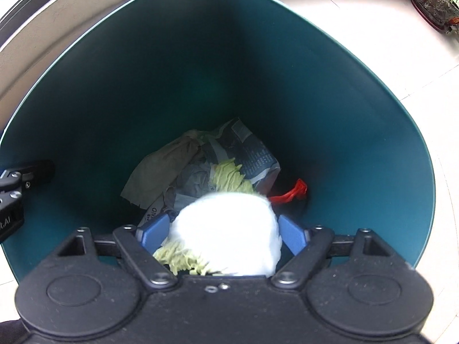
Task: Collect trash
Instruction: 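Carry the cabbage into the green bin and open the right gripper, then move the right gripper to the pink snack stick wrapper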
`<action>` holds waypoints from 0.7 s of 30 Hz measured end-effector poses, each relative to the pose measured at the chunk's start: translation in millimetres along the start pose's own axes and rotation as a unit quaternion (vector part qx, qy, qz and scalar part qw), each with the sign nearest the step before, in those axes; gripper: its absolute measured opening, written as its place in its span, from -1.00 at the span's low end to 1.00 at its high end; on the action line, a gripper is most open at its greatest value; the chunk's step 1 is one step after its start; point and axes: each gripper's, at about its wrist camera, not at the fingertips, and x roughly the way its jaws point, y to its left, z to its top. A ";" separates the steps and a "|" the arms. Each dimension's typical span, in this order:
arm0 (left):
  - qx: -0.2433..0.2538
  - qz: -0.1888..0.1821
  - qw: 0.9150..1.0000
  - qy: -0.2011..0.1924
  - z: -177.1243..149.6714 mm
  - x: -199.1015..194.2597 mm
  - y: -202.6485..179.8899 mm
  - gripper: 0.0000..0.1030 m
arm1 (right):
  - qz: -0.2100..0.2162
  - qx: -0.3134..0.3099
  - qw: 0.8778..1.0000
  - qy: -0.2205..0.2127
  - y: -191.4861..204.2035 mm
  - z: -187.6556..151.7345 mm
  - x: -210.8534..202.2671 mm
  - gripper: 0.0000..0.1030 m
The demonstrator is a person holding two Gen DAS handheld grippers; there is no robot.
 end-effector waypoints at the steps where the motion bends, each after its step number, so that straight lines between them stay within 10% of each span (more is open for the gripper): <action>1: 0.000 0.000 1.000 0.000 0.1 -0.2 -0.5 -0.67 | 0.002 0.001 1.000 -0.001 -0.7 -0.5 -0.8 0.65; 21: 0.005 0.009 1.000 0.001 0.1 2.0 -4.5 -0.67 | 0.078 0.050 0.990 -0.109 -86.3 -66.8 -126.0 0.70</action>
